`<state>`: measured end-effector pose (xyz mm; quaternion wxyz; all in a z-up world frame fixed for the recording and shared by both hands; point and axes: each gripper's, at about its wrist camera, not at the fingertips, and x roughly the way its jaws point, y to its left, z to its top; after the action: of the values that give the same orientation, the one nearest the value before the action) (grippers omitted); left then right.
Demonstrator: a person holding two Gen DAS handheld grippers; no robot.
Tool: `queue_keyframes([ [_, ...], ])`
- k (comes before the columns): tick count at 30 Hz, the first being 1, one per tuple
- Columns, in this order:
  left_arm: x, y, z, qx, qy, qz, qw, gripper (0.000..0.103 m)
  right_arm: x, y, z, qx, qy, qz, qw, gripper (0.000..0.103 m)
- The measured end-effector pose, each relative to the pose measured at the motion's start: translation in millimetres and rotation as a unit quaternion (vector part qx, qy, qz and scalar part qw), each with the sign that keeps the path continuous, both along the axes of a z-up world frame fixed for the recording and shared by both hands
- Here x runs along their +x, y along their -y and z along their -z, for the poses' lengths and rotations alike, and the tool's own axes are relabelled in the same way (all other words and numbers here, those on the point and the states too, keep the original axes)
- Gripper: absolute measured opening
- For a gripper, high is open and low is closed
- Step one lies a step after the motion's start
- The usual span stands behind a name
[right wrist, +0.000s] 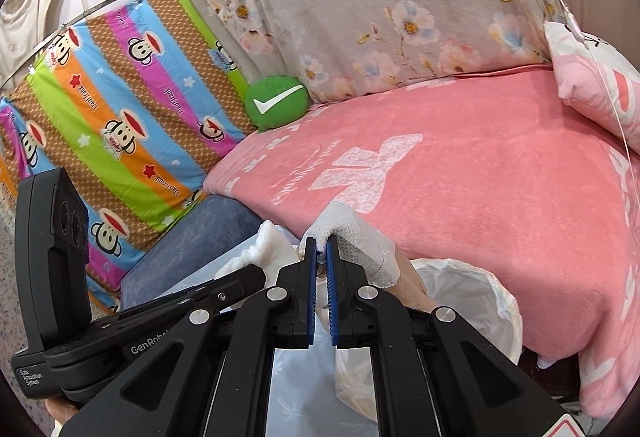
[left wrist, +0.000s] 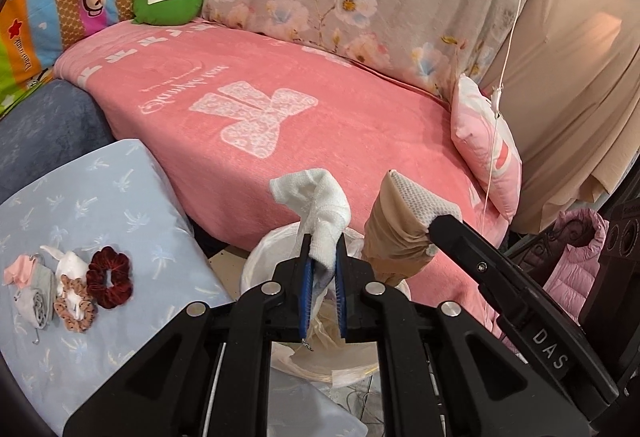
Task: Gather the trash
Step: 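Carry both socks over the white bin and open both tools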
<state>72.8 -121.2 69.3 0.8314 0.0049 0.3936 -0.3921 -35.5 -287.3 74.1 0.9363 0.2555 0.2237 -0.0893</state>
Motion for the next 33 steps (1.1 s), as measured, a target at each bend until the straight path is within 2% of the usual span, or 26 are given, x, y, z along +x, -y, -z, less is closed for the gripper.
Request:
queue_keyframes([
  [15, -7, 29, 6, 0.008, -0.011, 0.015, 0.9998, 0.012, -9, 23, 10, 0.008, -0.008, 0.014, 1.0, 0.007],
  [18, -8, 29, 6, 0.006, -0.006, 0.007, 0.9999, 0.026, -9, 25, 10, 0.008, -0.009, 0.016, 1.0, 0.011],
  [20, -9, 29, 6, 0.009, 0.001, -0.002, 1.0, 0.05, -9, 26, 10, 0.008, -0.009, 0.016, 1.0, 0.011],
  [21, -9, 28, 6, 0.01, 0.002, -0.007, 0.9999, 0.054, -9, 26, 10, 0.008, -0.009, 0.017, 1.0, 0.011],
  [33, -4, 16, 10, 0.007, -0.001, -0.029, 0.9996, 0.055, -5, 18, 15, 0.007, -0.017, 0.007, 1.0, 0.014],
])
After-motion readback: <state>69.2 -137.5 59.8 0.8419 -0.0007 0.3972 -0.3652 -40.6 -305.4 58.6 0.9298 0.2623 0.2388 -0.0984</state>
